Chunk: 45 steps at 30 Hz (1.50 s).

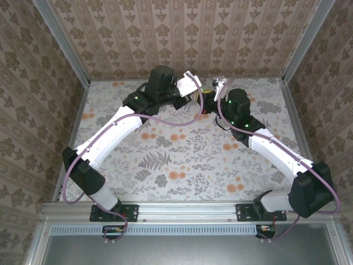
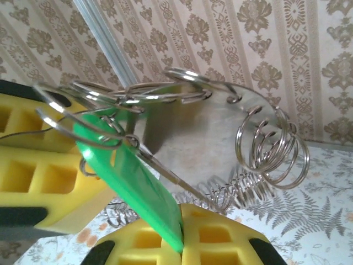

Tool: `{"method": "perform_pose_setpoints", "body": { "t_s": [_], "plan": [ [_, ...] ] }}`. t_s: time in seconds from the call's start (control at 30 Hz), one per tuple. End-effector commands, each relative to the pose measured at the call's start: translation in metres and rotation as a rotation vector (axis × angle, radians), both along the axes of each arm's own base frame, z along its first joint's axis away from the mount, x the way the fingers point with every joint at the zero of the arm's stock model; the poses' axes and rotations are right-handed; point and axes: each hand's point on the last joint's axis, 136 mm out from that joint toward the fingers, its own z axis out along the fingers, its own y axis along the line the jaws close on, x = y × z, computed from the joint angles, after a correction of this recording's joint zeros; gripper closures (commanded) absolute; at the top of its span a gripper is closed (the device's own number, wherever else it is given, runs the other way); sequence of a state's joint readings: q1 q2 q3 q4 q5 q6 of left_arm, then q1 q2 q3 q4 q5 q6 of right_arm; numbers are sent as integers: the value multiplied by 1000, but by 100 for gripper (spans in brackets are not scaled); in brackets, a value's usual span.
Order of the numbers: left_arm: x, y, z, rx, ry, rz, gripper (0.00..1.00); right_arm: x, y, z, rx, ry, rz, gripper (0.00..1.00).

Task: Put the keys on the keyring

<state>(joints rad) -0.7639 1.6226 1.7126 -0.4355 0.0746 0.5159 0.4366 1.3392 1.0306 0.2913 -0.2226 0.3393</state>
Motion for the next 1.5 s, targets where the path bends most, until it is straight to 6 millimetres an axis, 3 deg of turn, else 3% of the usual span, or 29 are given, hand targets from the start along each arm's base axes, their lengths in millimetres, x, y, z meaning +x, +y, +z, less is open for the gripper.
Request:
{"method": "perform_pose_setpoints", "body": {
  "t_s": [0.0,0.27,0.37,0.47,0.8,1.17,1.43,1.47],
  "plan": [
    [4,0,22,-53,-17,8,100,-13,-3,19,26,-78,53,100],
    [17,10,30,-87,-7,63,100,-48,2,13,56,-127,216,100],
    [17,11,31,-93,-6,64,100,-60,4,9,67,-111,260,67],
    [16,10,32,-103,-4,55,100,-61,-1,4,77,-99,234,53],
    [7,10,35,-125,-11,20,100,-37,-38,18,247,-39,72,51],
    [-6,10,38,-165,9,-27,100,-26,-27,68,500,-32,226,47],
    [-14,8,41,-219,35,-62,100,-24,-22,81,657,7,321,54],
    [-15,9,42,-227,39,-66,100,-17,-20,72,667,34,324,56]
  ]
}}
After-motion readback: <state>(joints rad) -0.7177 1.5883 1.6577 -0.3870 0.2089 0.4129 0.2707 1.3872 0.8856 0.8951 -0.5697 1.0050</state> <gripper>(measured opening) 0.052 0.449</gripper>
